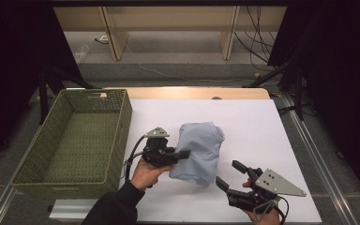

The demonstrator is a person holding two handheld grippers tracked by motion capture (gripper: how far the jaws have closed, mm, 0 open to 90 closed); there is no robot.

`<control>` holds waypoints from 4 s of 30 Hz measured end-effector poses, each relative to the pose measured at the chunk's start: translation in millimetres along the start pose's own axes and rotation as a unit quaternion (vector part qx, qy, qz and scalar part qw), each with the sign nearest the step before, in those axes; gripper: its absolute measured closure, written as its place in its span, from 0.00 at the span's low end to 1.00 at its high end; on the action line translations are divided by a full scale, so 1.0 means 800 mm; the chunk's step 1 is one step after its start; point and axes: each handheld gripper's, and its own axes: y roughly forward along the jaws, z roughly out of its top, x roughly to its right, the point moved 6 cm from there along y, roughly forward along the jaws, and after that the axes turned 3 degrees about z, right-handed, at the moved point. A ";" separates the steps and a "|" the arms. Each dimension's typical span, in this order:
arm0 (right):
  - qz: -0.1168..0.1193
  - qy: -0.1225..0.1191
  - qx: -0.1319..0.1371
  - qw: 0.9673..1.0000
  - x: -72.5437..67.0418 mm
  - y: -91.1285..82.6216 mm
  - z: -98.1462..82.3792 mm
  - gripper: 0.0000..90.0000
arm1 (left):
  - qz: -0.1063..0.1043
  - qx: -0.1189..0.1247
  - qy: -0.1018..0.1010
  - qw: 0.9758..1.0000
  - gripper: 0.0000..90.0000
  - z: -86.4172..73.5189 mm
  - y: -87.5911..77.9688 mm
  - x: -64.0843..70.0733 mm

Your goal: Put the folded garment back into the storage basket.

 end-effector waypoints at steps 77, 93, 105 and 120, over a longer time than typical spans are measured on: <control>0.001 0.004 -0.004 1.000 -0.001 0.002 -0.002 0.28 | 0.050 0.126 -0.033 0.990 0.82 0.063 -0.249 -0.082; 0.001 0.003 -0.006 1.000 -0.002 0.002 -0.002 0.28 | 0.073 0.154 -0.048 0.984 0.82 0.060 -0.292 -0.105; 0.003 0.004 -0.007 1.000 -0.003 0.003 -0.002 0.28 | 0.089 0.172 -0.071 0.978 0.82 0.053 -0.313 -0.128; 0.003 0.004 -0.007 1.000 -0.003 0.003 -0.002 0.28 | 0.108 0.188 -0.097 0.971 0.82 0.038 -0.351 -0.156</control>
